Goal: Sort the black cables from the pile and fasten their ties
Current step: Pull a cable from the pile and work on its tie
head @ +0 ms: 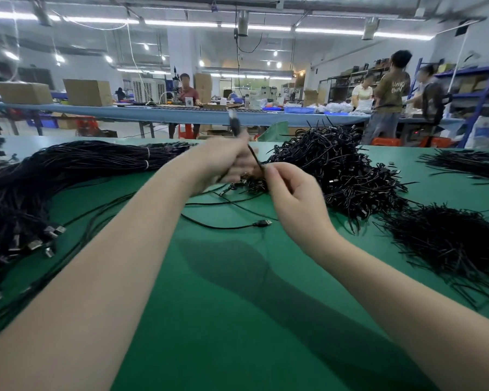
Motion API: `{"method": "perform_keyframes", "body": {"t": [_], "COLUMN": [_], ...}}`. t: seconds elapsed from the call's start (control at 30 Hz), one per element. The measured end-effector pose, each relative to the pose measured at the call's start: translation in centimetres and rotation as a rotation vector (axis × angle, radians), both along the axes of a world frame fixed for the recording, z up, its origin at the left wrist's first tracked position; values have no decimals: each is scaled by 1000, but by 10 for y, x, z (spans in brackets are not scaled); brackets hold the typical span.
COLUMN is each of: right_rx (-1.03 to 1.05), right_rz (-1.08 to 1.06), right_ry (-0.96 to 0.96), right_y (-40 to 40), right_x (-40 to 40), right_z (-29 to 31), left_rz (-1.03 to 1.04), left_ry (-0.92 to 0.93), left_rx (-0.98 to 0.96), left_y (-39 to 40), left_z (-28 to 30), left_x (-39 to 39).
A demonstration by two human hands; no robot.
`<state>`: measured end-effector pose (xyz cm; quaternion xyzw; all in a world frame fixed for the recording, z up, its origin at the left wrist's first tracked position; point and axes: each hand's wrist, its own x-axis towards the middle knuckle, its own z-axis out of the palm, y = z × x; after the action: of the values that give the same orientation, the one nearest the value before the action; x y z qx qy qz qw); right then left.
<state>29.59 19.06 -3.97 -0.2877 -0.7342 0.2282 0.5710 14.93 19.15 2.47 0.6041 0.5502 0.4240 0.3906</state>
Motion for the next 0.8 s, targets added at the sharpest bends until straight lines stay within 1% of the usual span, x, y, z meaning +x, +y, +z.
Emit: {"method": "perform_keyframes", "body": {"t": [0.03, 0.07, 0.1, 0.13, 0.17, 0.2, 0.23, 0.27, 0.3, 0.33, 0.37, 0.4, 0.43, 0.47, 0.5, 0.53, 0.6, 0.63, 0.7, 0.73, 0.8], "right_rx": [-21, -74, -154, -247, -334, -392, -417, -409, -372, -317, -253, -191, -142, -106, -82, -85, -183, -249, -355, -405, -510], "right_rz": [99, 213, 321, 401, 428, 391, 310, 209, 109, 18, -63, -123, -149, -133, -77, 5, 181, 244, 300, 319, 375], "right_ry": [-14, -44, -87, -142, -203, -260, -299, -308, -280, -225, -164, -117, -95, -91, -94, -98, -105, -122, -181, -193, -188], "right_y": [-5, -9, -11, -10, -7, -3, 2, 7, 11, 16, 20, 22, 22, 20, 16, 13, 6, 5, 6, 8, 14], "right_x": [-5, -9, -11, -10, -7, -2, 5, 11, 17, 22, 26, 27, 26, 22, 17, 11, 4, 3, 5, 7, 14], "right_z": [-1, -4, -8, -14, -19, -23, -24, -23, -19, -14, -7, 0, 7, 13, 17, 18, 13, 8, -1, -4, -8], "left_rz": [23, 26, -50, -156, -280, -384, -449, -530, -601, -623, -586, -498, -395, -304, -226, -154, -57, -55, -160, -219, -265], "left_ry": [-155, -319, -493, -659, -763, -764, -669, -520, -304, -90, 107, 233, 278, 253, 167, 40, -257, -394, -625, -693, -753], "left_rx": [115, 162, 206, 211, 215, 202, 174, 109, 14, -107, -216, -295, -314, -273, -186, -90, 91, 149, 185, 181, 170], "left_y": [0, -5, -9, -18, -24, -35, -40, -45, -46, -45, -40, -35, -29, -24, -18, -14, -12, -11, -16, -21, -27], "left_z": [6, 16, 22, 29, 36, 42, 44, 45, 44, 39, 32, 24, 18, 12, 7, 4, 8, 13, 24, 27, 28], "left_x": [-2, -2, -5, -5, -12, -16, -22, -25, -26, -23, -18, -10, -1, 8, 14, 17, 15, 12, 5, 4, 6]}}
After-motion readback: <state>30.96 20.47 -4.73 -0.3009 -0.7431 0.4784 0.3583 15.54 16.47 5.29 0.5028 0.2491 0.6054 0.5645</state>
